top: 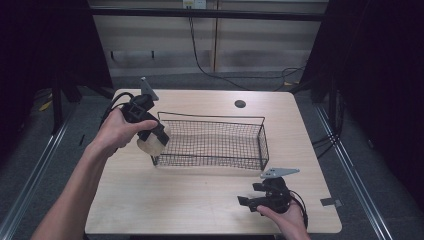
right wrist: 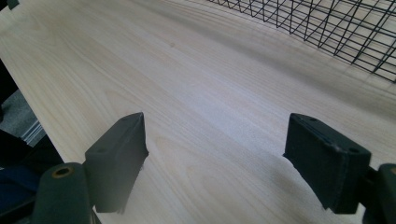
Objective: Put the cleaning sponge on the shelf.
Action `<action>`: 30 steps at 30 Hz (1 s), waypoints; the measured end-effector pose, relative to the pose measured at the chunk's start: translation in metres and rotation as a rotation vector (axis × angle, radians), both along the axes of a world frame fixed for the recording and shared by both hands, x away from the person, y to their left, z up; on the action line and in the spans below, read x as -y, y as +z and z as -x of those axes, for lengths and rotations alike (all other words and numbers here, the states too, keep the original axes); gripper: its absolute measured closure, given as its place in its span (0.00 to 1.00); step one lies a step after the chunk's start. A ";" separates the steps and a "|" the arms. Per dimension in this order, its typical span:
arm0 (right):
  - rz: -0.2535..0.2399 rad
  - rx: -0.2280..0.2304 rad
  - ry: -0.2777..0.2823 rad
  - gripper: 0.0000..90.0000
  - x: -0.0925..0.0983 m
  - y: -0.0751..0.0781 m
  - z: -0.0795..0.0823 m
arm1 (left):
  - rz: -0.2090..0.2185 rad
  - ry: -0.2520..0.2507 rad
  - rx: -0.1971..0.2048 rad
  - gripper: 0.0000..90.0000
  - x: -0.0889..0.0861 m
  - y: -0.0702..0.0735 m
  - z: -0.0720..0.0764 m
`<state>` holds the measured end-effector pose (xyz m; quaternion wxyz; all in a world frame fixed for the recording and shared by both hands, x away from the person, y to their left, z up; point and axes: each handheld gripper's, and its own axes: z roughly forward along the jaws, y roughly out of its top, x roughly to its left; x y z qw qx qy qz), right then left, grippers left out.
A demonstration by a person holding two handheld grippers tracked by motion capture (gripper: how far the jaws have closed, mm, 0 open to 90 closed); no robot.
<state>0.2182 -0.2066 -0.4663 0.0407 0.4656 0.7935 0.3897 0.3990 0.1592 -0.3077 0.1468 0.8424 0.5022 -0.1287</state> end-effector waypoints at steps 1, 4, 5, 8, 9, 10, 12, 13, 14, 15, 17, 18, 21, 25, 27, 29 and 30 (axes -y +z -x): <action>0.001 0.001 0.000 0.22 0.000 0.000 0.000 | 0.007 0.008 0.007 0.31 0.001 0.000 -0.001; 0.001 0.000 -0.001 0.22 0.000 0.000 0.000 | -0.008 0.035 0.013 0.31 0.004 -0.001 -0.005; 0.000 -0.001 -0.001 0.22 0.000 0.000 0.000 | -0.016 0.036 0.011 0.31 0.005 -0.002 -0.006; -0.001 -0.001 0.000 0.22 0.000 0.000 0.000 | -0.029 0.048 0.009 0.31 0.009 -0.005 -0.009; 0.000 -0.002 0.000 0.22 0.000 0.000 0.000 | -0.027 0.048 0.007 0.31 0.010 -0.006 -0.010; -0.001 -0.003 -0.001 0.22 0.000 0.000 0.000 | -0.027 0.052 0.007 0.31 0.012 -0.008 -0.012; -0.002 -0.002 -0.001 0.22 0.000 0.000 0.001 | -0.033 0.057 0.000 0.31 0.015 -0.011 -0.015; -0.002 -0.003 0.000 0.22 0.000 0.000 0.001 | -0.037 0.055 -0.004 0.31 0.015 -0.012 -0.016; -0.002 -0.001 0.002 0.22 0.000 0.000 0.001 | -0.039 0.064 -0.007 0.31 0.018 -0.014 -0.017; -0.004 -0.003 0.000 0.22 0.000 0.000 0.001 | -0.040 0.066 -0.014 0.31 0.020 -0.015 -0.019; -0.005 -0.001 0.003 0.22 0.001 0.000 0.000 | -0.052 0.068 -0.011 0.31 0.023 -0.018 -0.022; -0.005 0.000 0.005 0.22 0.001 0.000 0.000 | -0.054 0.065 -0.016 0.31 0.025 -0.020 -0.023; -0.003 -0.001 0.005 0.22 0.000 0.000 0.000 | -0.071 0.080 -0.012 0.31 0.030 -0.022 -0.025; -0.003 -0.005 0.003 0.22 0.000 0.000 0.001 | -0.086 0.099 -0.006 0.31 0.036 -0.025 -0.027; -0.004 -0.006 0.004 0.22 0.000 0.000 0.001 | -0.094 0.107 -0.009 0.31 0.037 -0.028 -0.029; -0.003 -0.006 0.003 0.22 0.000 0.000 0.001 | -0.102 0.110 -0.001 0.31 0.038 -0.030 -0.030; -0.003 -0.008 0.004 0.22 0.000 0.000 0.001 | -0.111 0.107 0.001 0.31 0.038 -0.031 -0.031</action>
